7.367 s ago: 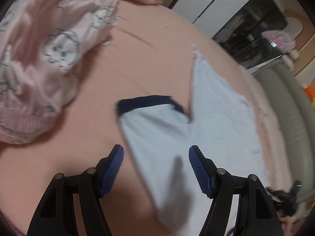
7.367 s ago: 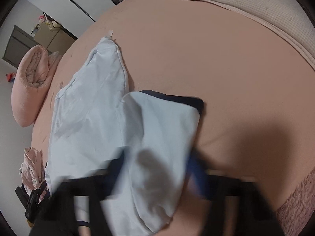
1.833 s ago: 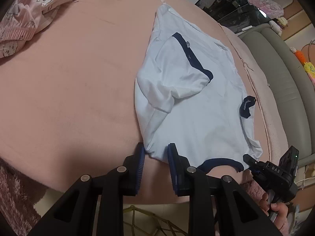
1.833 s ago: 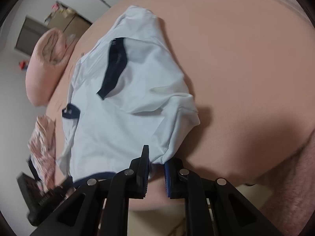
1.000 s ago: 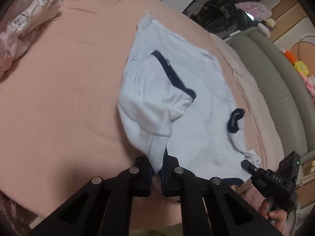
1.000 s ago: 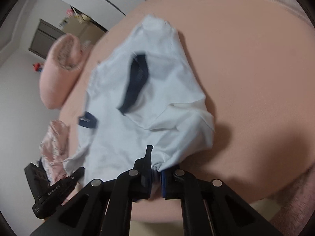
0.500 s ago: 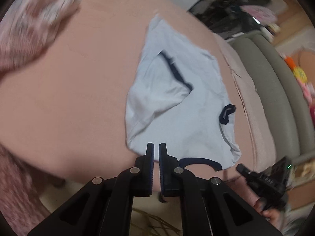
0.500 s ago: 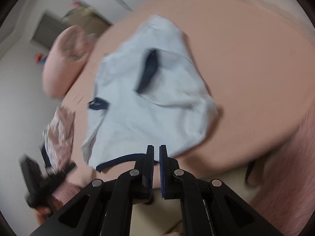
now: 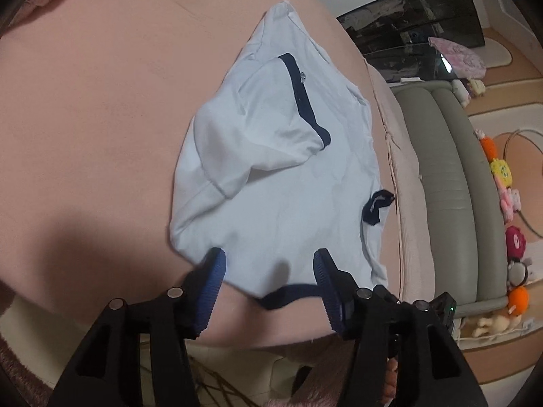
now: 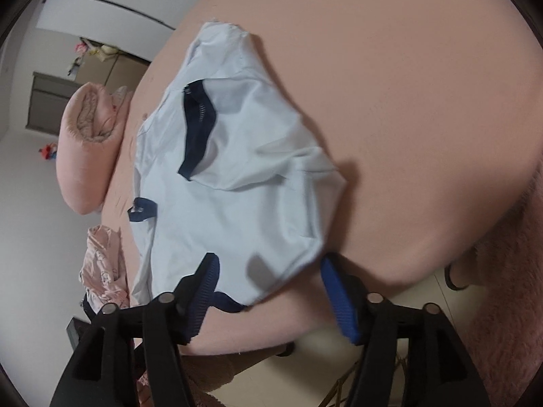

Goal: Fold clothes
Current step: 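Fold the hem edge over toward the collar with both grippers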

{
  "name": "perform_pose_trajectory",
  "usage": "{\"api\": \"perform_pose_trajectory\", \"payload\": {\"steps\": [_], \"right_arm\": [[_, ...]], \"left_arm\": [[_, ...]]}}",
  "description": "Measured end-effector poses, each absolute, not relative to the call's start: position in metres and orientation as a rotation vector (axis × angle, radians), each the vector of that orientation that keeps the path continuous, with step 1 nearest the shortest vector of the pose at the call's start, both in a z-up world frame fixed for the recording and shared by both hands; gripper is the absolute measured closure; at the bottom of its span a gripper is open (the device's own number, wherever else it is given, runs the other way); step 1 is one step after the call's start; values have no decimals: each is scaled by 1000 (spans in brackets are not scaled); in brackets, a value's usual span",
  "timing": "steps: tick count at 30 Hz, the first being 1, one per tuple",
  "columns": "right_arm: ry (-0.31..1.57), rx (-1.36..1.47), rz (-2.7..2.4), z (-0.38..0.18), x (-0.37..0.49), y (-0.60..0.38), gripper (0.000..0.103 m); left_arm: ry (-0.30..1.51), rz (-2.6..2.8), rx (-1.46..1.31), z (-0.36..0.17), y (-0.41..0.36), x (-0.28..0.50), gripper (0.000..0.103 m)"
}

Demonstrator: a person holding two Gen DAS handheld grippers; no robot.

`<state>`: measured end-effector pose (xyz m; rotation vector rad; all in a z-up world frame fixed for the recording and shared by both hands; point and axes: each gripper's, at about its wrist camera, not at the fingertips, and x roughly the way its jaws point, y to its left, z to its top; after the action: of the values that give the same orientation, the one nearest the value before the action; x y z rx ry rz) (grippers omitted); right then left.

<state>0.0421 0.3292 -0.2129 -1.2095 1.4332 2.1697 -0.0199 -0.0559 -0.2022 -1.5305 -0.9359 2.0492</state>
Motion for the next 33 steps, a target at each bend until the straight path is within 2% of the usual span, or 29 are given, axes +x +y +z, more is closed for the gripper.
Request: {"api": "perform_pose_trajectory", "payload": {"steps": [4, 8, 13, 19, 21, 23, 24, 25, 26, 29, 33], "right_arm": [[1397, -1194, 2274, -203, 21, 330, 42], [1441, -1232, 2194, -209, 26, 323, 42], [1462, -1230, 2216, -216, 35, 312, 41], [1399, -1248, 2285, -208, 0, 319, 40], [1387, -1233, 2294, -209, -6, 322, 44], [1351, -1236, 2284, -213, -5, 324, 70], [1341, -1234, 2281, -215, -2, 325, 76], [1363, -1228, 2285, -218, 2, 327, 92], [1399, -1223, 2282, -222, 6, 330, 99], [1509, -1197, 2243, -224, 16, 338, 99], [1402, -1237, 2285, -213, 10, 329, 95]], "left_arm": [[-900, 2066, -1508, -200, -48, -27, 52], [-1047, 2047, -1546, -202, -67, -5, 52], [-1098, 1985, -1566, -216, -71, 4, 53], [-1026, 2038, -1500, -208, -54, -26, 53], [-994, 2066, -1442, -206, -49, -33, 53], [-997, 2087, -1417, -211, -46, -34, 55], [-975, 2105, -1412, -212, -45, -33, 65], [-943, 2126, -1409, -213, -43, -33, 80], [-934, 2118, -1417, -214, -42, -34, 99], [-1036, 2033, -1437, -220, -47, -36, 99], [-1117, 1996, -1517, -226, -60, -23, 98]]}}
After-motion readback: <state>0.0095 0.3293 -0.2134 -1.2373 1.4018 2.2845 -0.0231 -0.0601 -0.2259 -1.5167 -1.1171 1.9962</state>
